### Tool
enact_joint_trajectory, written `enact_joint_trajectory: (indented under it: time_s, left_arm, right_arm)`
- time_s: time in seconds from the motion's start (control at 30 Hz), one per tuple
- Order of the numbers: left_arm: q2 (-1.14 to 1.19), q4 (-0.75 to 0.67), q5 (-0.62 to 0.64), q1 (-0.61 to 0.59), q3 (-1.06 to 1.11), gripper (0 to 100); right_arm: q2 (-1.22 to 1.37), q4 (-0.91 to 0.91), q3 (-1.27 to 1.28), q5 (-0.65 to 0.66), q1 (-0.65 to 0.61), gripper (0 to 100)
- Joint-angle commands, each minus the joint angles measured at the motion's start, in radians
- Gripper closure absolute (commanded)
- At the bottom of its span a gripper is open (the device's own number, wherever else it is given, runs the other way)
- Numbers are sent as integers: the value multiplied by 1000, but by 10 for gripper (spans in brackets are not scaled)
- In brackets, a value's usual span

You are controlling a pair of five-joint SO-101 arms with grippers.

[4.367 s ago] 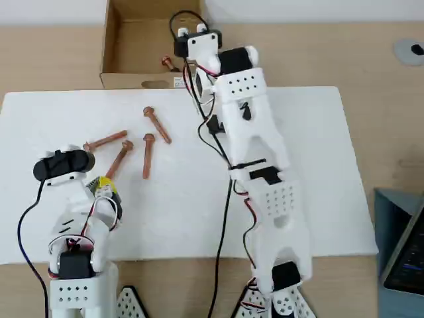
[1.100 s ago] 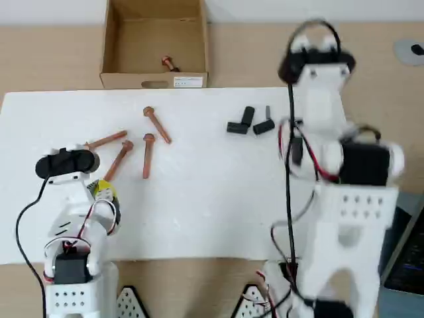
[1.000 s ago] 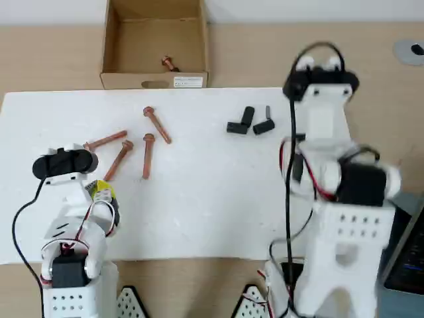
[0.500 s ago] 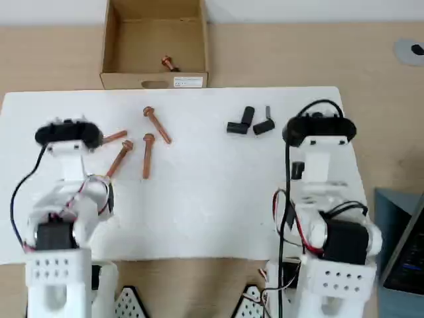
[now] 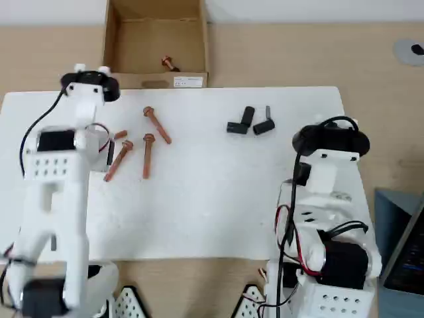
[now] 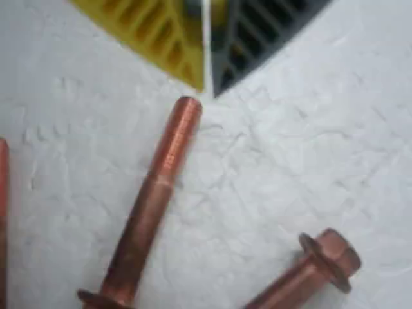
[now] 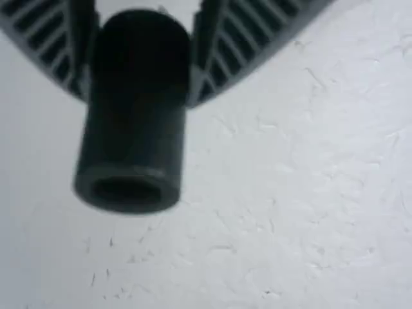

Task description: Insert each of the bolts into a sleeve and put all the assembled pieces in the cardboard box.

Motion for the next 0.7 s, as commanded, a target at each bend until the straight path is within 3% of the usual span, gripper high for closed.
enact_joint_trajectory:
  time_s: [0.0, 0.23, 0.43, 0.67]
  left_arm:
    - [140, 101, -92, -3, -170, 993]
    - [417, 304, -141, -3, -440, 993]
    - [576, 328, -141, 9, -594, 923]
    - [622, 322, -141, 106, -632, 914]
  right_arm:
    - [-19, -23, -1, -11, 13, 989]
    - [-48, -20, -1, -11, 13, 989]
    - [-48, -18, -1, -11, 13, 989]
    - [-48, -23, 7, -12, 13, 989]
